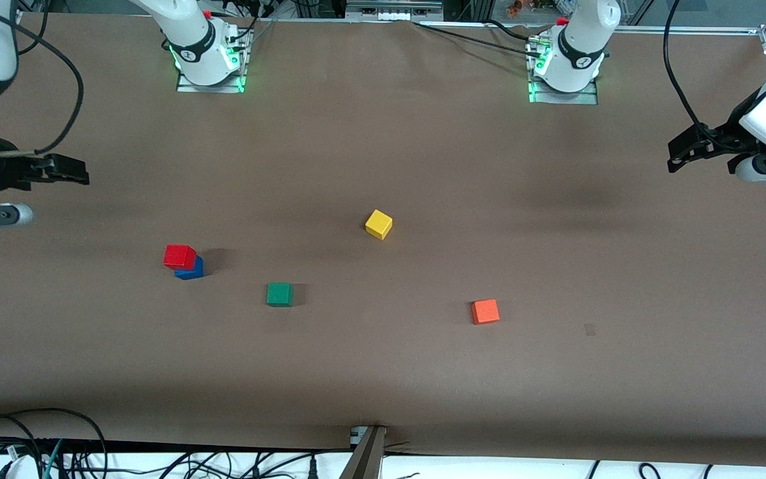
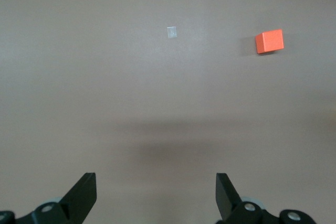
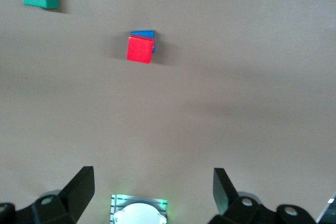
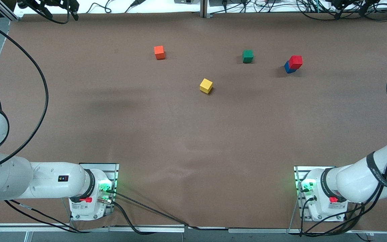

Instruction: Pass red block to right arm, stack on blue

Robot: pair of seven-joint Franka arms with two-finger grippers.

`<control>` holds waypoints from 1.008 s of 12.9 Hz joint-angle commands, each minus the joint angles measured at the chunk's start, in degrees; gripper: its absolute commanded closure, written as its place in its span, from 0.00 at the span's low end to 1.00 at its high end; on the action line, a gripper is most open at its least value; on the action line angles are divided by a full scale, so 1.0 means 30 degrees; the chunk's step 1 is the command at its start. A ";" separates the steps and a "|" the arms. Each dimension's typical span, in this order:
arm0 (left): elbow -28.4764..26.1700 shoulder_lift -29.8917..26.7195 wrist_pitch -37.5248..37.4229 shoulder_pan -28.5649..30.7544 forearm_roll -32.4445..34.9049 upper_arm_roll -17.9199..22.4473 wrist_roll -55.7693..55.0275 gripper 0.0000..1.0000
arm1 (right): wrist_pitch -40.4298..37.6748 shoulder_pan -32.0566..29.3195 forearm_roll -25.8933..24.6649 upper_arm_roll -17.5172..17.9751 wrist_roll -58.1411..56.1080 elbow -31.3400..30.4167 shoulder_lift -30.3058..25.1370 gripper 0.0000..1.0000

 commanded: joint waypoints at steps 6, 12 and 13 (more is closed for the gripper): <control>0.0665 0.0211 -0.0463 -0.0073 0.0530 -0.0076 -0.0257 0.00 | 0.1026 -0.3017 -0.0453 0.2812 0.0178 -0.2973 -0.4617 0.00; 0.0665 0.0181 -0.0725 -0.0073 0.0530 -0.0076 -0.0257 0.00 | 0.0413 -0.3574 -0.1273 0.4246 0.1225 -0.3911 -0.5588 0.00; 0.0694 0.0181 -0.0872 -0.0073 0.0530 -0.0076 -0.0257 0.00 | 0.0266 -0.3545 -0.1244 0.4306 0.1814 -0.3911 -0.5559 0.00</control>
